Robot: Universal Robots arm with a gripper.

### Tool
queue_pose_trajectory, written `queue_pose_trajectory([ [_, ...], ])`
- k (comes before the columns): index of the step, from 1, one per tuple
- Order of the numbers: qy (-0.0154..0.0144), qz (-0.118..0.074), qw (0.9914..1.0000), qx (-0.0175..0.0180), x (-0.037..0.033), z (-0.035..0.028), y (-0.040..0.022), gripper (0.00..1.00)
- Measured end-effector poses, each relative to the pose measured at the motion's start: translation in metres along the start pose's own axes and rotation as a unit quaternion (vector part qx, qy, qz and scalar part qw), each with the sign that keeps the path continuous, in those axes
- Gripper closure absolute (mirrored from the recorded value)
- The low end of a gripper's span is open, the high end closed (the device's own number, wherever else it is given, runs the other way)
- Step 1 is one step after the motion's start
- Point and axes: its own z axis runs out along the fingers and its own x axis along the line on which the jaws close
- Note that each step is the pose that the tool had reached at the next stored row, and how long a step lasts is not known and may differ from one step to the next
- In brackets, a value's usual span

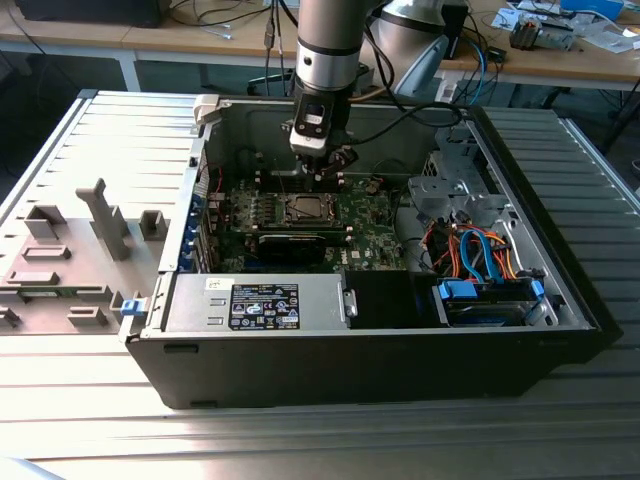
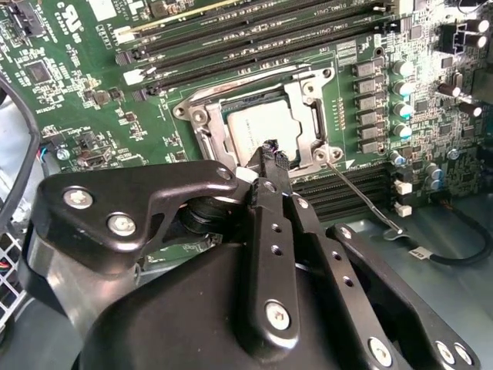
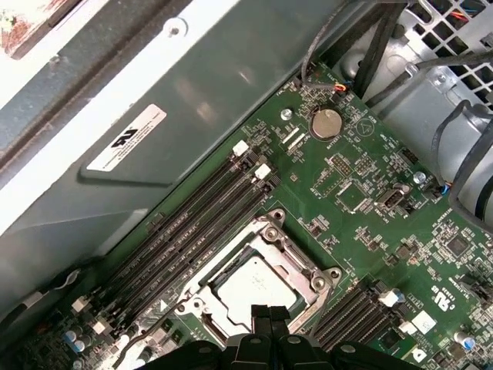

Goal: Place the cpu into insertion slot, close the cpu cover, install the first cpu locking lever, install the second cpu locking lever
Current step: 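Install the first cpu locking lever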

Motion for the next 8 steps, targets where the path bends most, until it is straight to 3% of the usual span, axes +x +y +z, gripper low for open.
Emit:
queue_pose_trajectory([
  [8,-0.0007,-0.027,0.99963,0.0003,0.0,0.0,0.0,0.89],
])
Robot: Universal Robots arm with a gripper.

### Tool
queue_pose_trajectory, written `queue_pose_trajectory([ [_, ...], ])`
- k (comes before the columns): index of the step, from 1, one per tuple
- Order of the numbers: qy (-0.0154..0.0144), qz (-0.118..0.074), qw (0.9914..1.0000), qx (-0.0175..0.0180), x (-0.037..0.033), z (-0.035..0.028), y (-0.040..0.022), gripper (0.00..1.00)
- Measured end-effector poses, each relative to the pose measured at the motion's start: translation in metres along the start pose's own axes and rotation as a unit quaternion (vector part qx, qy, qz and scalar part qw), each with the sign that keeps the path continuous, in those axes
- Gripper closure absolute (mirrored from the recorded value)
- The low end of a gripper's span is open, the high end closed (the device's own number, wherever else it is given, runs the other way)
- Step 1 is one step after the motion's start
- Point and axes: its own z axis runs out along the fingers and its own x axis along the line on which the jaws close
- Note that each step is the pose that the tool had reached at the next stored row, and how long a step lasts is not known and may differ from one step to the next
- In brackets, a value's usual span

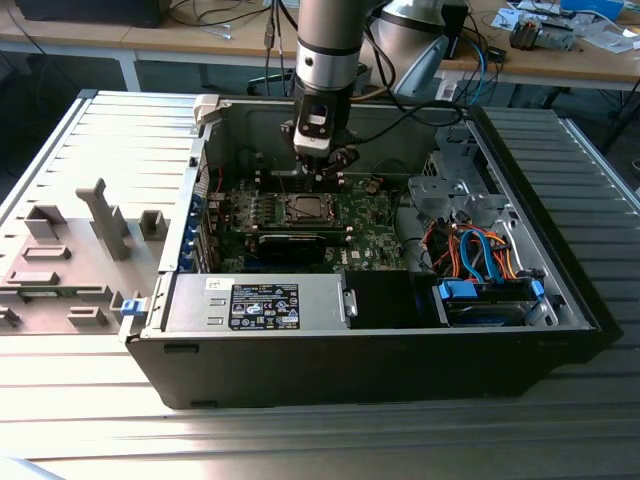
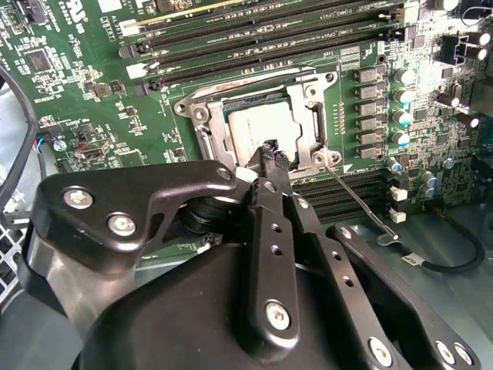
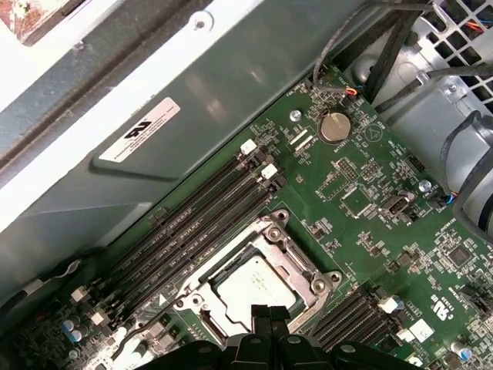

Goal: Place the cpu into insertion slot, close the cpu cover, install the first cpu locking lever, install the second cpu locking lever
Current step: 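Install the first cpu locking lever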

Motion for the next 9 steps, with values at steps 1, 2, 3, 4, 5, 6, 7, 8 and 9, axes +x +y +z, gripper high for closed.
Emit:
queue_pose_trajectory([
  [1,-0.0001,-0.002,1.0,0.0,0.0,0.0,0.0,0.89],
  [2,-0.0001,-0.005,0.99999,0.0001,0.0,0.0,0.0,0.89],
  [3,-0.0002,-0.007,0.99998,0.0001,0.0,0.0,0.0,0.89],
  [4,-0.0003,-0.01,0.99994,0.0001,0.0,0.0,0.0,0.89],
  [5,-0.0003,-0.013,0.99992,0.0001,0.0,0.0,0.0,0.89],
  [6,-0.0004,-0.015,0.99989,0.0002,0.0,0.0,0.0,0.89],
  [7,-0.0005,-0.019,0.99983,0.0002,0.0,0.0,0.0,0.89],
  [8,-0.0006,-0.021,0.99979,0.0002,0.0,0.0,0.0,0.89],
  [9,-0.0006,-0.022,0.99975,0.0003,0.0,0.0,0.0,0.89],
])
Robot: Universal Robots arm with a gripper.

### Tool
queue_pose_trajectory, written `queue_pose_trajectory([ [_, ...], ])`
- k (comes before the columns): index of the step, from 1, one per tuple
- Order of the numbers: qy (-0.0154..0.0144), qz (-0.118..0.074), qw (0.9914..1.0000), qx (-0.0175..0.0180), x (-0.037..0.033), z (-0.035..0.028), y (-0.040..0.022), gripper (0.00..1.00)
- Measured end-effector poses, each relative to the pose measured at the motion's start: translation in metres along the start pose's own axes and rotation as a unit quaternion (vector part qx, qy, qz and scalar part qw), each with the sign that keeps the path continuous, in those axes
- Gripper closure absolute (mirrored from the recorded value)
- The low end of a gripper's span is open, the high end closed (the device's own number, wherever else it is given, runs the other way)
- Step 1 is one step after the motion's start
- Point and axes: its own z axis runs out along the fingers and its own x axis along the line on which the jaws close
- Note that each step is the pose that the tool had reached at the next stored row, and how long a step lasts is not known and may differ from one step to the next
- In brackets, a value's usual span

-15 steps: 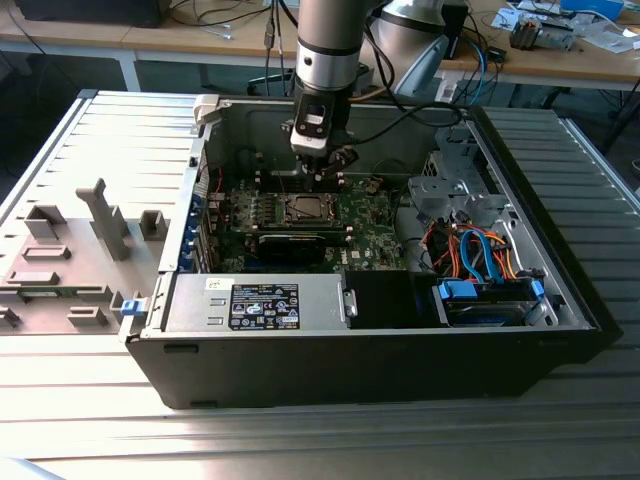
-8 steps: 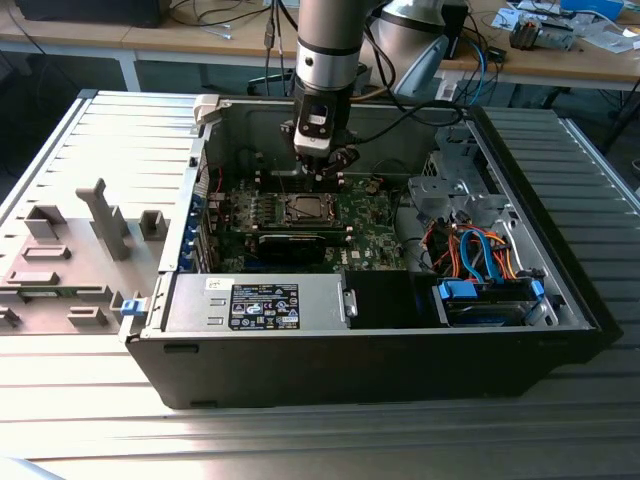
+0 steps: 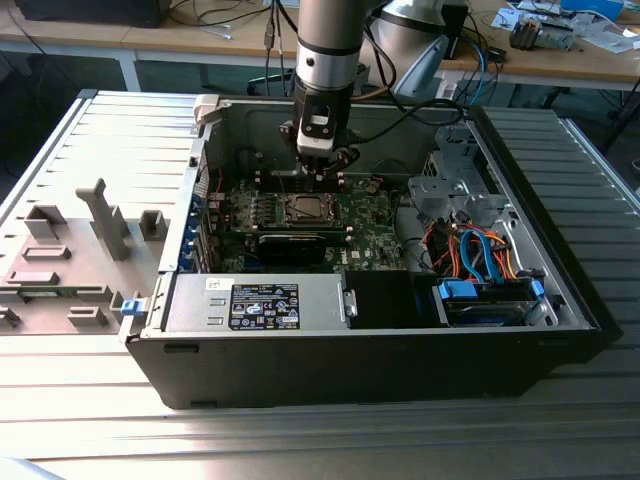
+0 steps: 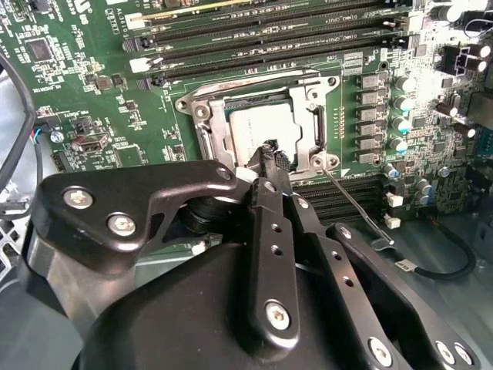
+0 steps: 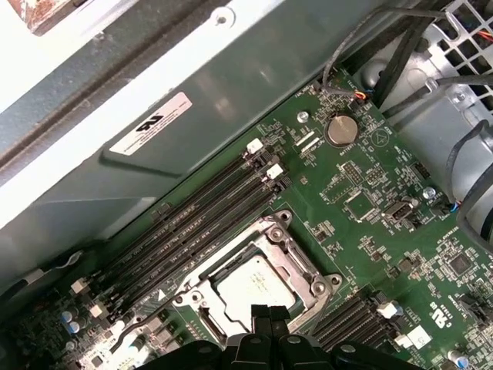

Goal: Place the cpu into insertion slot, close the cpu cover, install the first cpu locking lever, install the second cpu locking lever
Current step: 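Install the first cpu locking lever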

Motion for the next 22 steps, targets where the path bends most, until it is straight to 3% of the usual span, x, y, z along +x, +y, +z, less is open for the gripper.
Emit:
queue_pose_trajectory([
  [11,-0.0006,-0.024,0.9997,0.0003,0.0,0.0,0.0,0.89],
  [22,-0.0014,-0.054,0.99856,0.0006,0.0,0.0,0.0,0.89],
])
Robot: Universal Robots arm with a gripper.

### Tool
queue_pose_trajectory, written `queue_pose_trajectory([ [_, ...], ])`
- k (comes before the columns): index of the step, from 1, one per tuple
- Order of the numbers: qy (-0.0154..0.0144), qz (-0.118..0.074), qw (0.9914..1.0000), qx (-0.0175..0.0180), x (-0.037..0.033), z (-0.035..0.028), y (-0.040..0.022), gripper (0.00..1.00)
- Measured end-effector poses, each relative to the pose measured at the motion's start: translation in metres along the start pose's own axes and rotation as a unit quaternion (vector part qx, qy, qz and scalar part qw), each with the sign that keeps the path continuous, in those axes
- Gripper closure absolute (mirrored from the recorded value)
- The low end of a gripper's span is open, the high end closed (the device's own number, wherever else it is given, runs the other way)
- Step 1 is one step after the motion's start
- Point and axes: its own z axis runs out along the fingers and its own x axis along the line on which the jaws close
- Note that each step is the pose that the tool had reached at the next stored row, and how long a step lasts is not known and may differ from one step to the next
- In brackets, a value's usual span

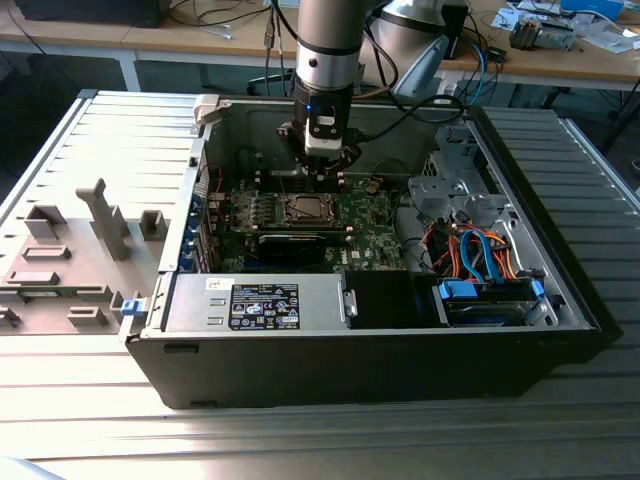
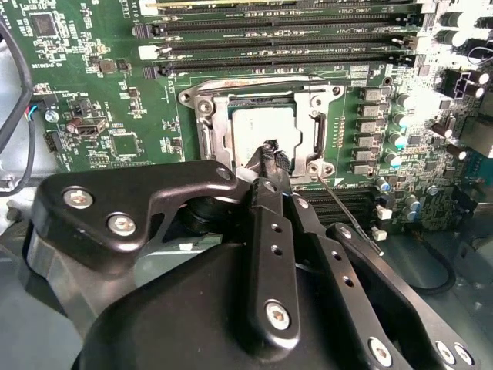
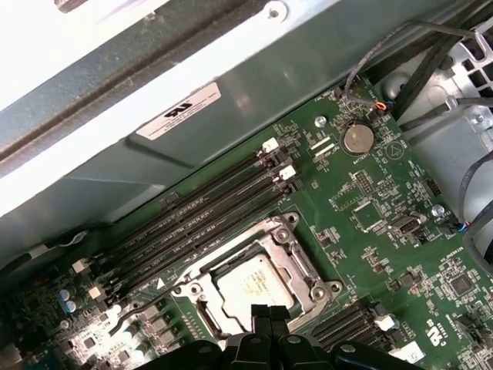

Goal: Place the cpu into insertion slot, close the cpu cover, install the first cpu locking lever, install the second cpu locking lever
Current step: 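Install the first cpu locking lever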

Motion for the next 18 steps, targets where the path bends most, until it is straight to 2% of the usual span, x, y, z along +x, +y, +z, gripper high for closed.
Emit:
queue_pose_trajectory([
  [9,-0.0005,-0.019,0.99981,0.0002,0.0,0.0,0.0,0.89],
  [18,-0.0011,-0.042,0.99913,0.0005,0.0,0.0,0.0,0.89],
])
